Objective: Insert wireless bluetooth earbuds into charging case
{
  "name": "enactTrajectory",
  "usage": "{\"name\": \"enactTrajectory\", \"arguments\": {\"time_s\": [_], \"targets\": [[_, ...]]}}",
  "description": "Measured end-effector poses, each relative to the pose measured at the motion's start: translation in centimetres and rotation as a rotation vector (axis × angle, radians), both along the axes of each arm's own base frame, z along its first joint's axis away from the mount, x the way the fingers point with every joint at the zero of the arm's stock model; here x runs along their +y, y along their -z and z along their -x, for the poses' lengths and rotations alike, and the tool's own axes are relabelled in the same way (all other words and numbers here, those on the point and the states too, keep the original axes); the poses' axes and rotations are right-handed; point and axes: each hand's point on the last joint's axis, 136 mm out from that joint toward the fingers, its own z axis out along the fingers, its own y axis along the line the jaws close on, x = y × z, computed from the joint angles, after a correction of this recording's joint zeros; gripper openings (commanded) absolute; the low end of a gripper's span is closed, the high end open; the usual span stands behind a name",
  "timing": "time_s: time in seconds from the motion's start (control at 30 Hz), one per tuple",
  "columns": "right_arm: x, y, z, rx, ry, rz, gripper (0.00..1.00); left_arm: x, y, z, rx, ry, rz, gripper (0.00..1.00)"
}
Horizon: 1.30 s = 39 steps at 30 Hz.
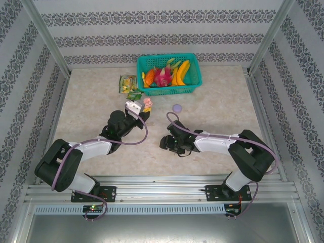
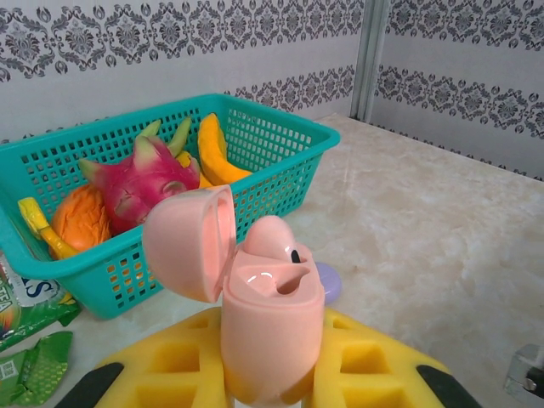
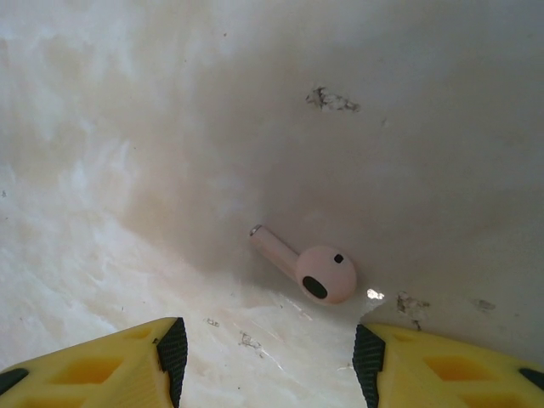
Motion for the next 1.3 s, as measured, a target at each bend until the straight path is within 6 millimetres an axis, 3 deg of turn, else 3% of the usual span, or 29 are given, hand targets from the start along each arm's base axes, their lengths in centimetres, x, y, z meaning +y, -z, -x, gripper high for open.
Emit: {"name": "enactTrajectory", "arguments": {"time_s": [0.33, 0.63, 0.8, 1.03, 1.3], "targets": [[0.7, -0.2, -2.7, 0.021, 0.027, -0.014, 0.58, 0.1, 0.4, 0.2, 0.009, 0.0, -0.001, 0.0], [0.6, -0.8, -7.5, -0.058, 0.063, 0.005, 0.58, 0.3, 1.0, 0.4, 0.023, -0.004, 0.003, 0.0], [1.0, -1.9, -9.0, -0.109, 0.047, 0.018, 0.58, 0.4, 0.6, 0.4, 0.019, -0.006, 0.015, 0.0], [0.2, -1.8, -7.9, -0.117, 0.031, 0.101, 0.58, 0.5, 0.4, 0.6, 0.016, -0.008, 0.023, 0.0], [0.2, -1.1, -4.9, -0.101, 0.018, 0.237, 0.56, 0.6, -0.5, 0.7, -0.003, -0.008, 0.033, 0.0]]}}
